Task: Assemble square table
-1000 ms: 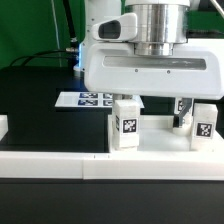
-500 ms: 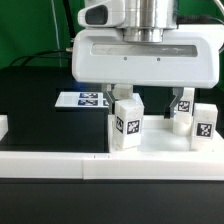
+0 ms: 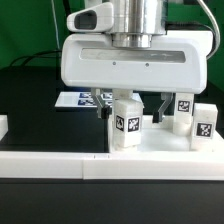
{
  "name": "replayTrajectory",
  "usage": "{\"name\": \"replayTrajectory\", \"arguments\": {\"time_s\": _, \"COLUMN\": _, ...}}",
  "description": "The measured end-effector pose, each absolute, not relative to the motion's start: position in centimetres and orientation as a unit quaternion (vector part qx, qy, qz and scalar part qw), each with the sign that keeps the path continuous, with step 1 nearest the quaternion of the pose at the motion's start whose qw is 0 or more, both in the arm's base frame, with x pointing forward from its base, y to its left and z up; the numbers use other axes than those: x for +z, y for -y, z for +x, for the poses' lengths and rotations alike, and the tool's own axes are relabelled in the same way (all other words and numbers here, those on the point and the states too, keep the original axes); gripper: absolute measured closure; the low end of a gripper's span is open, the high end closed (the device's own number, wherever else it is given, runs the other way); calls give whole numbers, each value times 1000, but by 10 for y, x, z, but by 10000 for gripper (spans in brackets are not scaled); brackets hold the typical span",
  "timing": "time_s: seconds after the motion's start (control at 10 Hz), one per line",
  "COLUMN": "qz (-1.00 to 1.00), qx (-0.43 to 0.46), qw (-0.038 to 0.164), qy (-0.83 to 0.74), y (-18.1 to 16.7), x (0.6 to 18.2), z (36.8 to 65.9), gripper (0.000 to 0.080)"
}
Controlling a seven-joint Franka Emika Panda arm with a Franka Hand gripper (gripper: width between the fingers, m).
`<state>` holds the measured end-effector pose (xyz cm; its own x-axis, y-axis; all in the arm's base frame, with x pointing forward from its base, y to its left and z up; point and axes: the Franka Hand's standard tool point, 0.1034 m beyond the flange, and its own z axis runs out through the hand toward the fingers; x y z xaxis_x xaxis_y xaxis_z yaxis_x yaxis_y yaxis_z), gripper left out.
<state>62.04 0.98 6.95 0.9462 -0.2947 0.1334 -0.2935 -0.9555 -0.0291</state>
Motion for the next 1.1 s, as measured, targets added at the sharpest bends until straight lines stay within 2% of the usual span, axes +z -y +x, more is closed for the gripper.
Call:
{"name": "replayTrajectory", "arguments": {"time_s": 0.3, "qz": -984, "qx": -68, "qw": 6, "qy": -162, "y": -10, "x": 69, "z": 620, "gripper": 197}}
{"name": "replayTrajectory", "arguments": {"time_s": 0.4, "qz": -984, "qx": -68, "qw": 5, "qy": -162, "y": -9, "x": 69, "z": 620, "gripper": 377}}
{"name": "replayTrajectory", "arguments": {"time_s": 1.0, "qz": -938, "qx": -65, "qw": 18, "qy": -341, "y": -7, "x": 68, "z": 620, "gripper": 397}}
{"name": "replayTrajectory", "arguments": {"time_s": 1.1, "qz": -902, "qx": -60, "qw": 24, "qy": -426, "y": -6, "x": 68, "z": 621, "gripper": 397}}
